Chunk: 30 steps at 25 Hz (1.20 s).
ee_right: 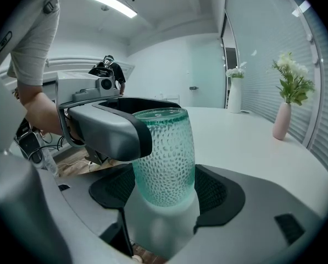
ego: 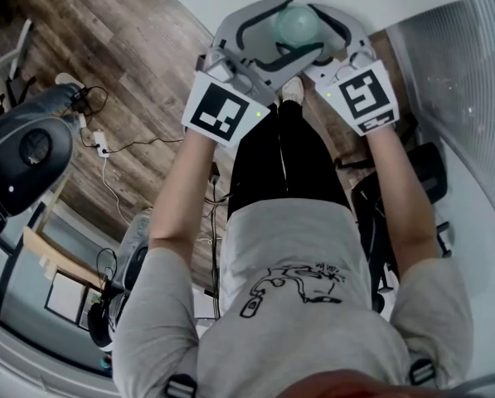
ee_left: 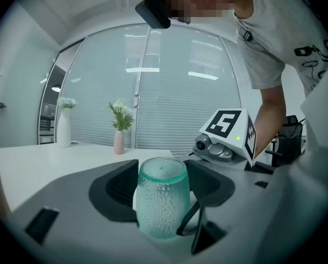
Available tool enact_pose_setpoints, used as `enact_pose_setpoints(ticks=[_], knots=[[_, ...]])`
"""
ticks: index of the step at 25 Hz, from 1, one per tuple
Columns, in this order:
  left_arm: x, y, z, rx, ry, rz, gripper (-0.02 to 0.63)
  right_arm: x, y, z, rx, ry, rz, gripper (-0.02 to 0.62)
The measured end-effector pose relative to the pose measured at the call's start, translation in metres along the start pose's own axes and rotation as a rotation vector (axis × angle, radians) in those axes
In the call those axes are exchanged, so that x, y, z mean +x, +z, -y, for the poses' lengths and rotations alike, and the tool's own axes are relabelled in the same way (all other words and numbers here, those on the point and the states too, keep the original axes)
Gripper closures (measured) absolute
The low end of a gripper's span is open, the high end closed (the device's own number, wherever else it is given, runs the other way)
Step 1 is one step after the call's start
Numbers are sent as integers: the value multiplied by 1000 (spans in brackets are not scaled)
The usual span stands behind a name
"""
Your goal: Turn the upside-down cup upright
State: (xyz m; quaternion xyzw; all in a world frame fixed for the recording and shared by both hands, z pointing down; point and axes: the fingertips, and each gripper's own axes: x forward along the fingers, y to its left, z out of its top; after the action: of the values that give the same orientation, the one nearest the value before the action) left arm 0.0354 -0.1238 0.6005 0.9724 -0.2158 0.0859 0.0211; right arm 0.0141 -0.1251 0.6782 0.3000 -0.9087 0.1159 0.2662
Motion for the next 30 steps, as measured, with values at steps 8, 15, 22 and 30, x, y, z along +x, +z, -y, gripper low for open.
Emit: enact_pose_setpoints(ticks=[8, 15, 22, 30], knots=[[3, -12, 2, -2, 1, -10, 324, 5, -13, -1, -8, 10, -24, 238], [4, -11, 5, 24, 3, -14, 322, 4, -11, 0, -8, -1, -26, 238], [4, -15, 2, 4, 9, -10, 321, 7, -12, 0, -17, 4, -36, 236], [1, -14, -1, 14, 35, -18, 293, 5, -14, 1, -24, -1, -59, 236]])
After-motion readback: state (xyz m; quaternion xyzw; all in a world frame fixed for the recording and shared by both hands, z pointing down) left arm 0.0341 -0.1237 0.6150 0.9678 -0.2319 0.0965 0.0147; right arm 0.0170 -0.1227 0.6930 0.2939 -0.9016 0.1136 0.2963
